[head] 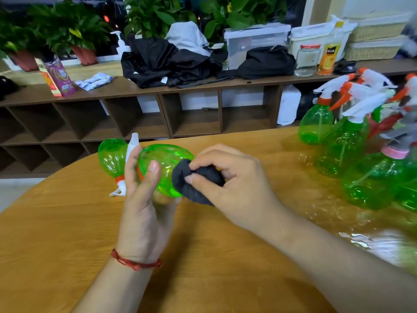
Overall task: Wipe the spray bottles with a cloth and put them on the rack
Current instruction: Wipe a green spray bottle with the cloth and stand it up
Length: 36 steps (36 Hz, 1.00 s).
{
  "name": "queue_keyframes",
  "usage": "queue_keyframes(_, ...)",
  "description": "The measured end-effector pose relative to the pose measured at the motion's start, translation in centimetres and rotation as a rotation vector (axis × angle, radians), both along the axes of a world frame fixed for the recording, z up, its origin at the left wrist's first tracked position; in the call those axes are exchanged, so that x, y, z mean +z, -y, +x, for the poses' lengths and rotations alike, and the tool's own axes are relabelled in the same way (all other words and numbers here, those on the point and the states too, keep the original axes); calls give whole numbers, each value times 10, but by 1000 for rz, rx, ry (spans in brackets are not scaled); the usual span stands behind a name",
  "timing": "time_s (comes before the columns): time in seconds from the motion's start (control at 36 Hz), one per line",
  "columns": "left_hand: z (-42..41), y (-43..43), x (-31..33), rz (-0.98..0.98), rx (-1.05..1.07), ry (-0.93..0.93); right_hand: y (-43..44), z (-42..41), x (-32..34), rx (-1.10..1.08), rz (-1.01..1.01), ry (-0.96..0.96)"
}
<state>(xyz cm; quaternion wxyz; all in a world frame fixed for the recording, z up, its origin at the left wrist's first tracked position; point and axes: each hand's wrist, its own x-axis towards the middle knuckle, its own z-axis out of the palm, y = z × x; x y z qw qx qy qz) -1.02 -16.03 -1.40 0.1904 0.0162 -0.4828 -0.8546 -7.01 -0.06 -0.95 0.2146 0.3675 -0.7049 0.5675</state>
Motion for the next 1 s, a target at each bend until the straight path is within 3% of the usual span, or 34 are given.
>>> queue_keyframes(0.11,-3,7,-1,-152,21,17,-8,-13,3,-109,-110,184)
queue_keyframes(0.22,-4,5,-9,-669,152,-15,-16,-23,9,-58,-207,434)
queue_keyframes(0.36,-3,1,-17,-820,133,-27,-20,-26,11,-78,-159,423)
queue_keyframes(0.61,-3,-5,-26,-804,118,34,-29,-36,15,-95,-154,308)
queue_keyframes(0.83,8,-17,-22,-1117,-23,26,-38,-29,25,-285,141,-149)
queue_keyframes(0.92,10,-21,-23,-1142,-46,-17,-35,-27,23,-394,191,-246)
queue_keyframes(1.0,10,-21,-26,-1134,-36,-48,-29,-22,22,-353,260,-345)
